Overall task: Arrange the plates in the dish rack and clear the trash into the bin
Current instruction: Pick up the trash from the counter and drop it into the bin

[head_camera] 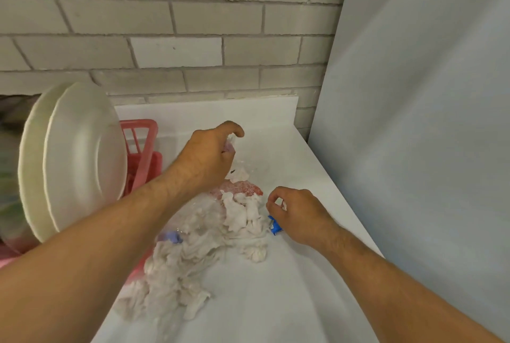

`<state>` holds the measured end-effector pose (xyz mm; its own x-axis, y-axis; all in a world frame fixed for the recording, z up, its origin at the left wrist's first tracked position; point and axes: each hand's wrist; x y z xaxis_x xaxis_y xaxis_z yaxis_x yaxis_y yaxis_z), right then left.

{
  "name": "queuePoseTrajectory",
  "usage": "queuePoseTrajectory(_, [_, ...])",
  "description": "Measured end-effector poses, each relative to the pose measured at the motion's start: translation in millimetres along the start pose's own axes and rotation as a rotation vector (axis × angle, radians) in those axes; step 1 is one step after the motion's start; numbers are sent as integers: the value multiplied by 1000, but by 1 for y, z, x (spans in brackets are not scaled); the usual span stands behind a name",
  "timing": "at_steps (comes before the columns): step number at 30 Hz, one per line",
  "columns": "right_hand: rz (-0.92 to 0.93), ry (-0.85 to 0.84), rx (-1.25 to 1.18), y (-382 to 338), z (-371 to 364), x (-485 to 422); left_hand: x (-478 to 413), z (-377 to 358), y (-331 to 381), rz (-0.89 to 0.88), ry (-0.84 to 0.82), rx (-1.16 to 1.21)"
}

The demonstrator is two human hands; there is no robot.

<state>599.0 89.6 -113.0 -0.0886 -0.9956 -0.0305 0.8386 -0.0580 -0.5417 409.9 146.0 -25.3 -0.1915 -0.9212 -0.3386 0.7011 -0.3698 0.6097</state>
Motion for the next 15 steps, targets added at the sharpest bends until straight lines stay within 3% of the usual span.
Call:
queuePoseTrajectory(7, [97,7,63,-30,-3,-12,18,18,-9,65,199,65])
queuePoseTrajectory(12, [122,68,164,-53,-11,-51,26,23,-24,152,166,11])
queuePoseTrajectory(15, [123,-6,242,-62,-19,-73,32,22,-33,162,138,-53])
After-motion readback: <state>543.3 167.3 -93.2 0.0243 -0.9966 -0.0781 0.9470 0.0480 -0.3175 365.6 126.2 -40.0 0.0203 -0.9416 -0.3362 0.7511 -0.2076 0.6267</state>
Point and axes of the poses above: each hand's wrist, its own x-axis away from the middle knuckle, its own z-axis out of the back of the hand, y = z × x, and after that the axes turned 7 degrees about y, right-handed
